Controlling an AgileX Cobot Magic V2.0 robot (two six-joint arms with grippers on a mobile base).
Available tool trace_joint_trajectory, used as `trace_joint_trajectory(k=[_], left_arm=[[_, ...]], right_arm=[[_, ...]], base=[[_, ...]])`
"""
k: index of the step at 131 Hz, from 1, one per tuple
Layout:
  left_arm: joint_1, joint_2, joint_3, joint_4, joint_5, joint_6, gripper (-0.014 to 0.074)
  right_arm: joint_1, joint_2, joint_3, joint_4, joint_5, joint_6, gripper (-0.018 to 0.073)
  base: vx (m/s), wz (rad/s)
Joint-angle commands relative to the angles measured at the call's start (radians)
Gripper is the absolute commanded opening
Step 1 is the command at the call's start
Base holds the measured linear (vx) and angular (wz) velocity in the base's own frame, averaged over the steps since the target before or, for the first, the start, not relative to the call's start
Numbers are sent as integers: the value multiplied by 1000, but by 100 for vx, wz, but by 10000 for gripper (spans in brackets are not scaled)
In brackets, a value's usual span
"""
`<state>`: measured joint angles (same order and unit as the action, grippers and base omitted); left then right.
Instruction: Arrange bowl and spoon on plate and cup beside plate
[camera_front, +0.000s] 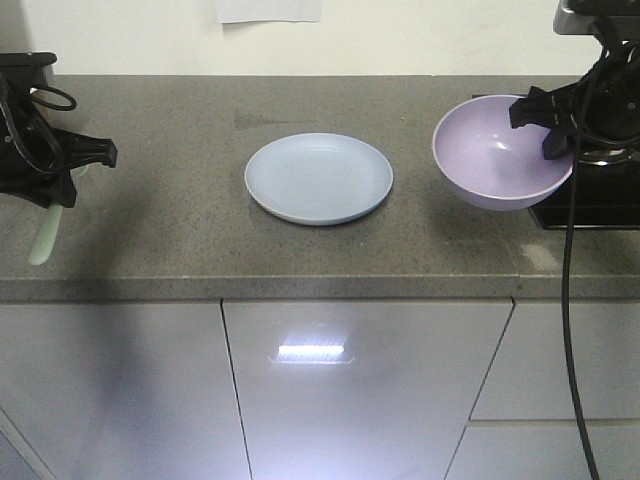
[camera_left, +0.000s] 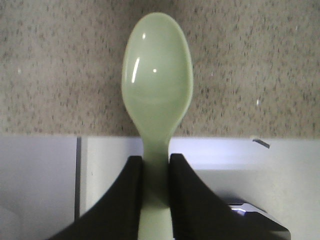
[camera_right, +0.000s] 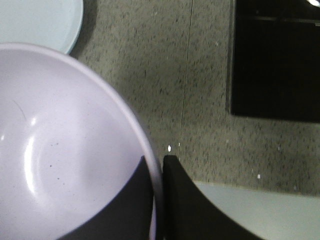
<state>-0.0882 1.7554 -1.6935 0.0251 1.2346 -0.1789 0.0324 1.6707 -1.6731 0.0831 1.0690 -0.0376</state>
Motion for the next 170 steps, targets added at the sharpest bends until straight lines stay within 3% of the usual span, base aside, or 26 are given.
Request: trace_joint_trajectory(k=[1, 170], left_arm=[[-6, -49, -26, -2, -25, 0, -6], [-6, -49, -26, -2, -25, 0, -6]], right_arm=[[-2, -47, -27, 2, -50, -8, -4], [-2, -47, -27, 2, -50, -8, -4]], base=[[19, -1], [17, 1]])
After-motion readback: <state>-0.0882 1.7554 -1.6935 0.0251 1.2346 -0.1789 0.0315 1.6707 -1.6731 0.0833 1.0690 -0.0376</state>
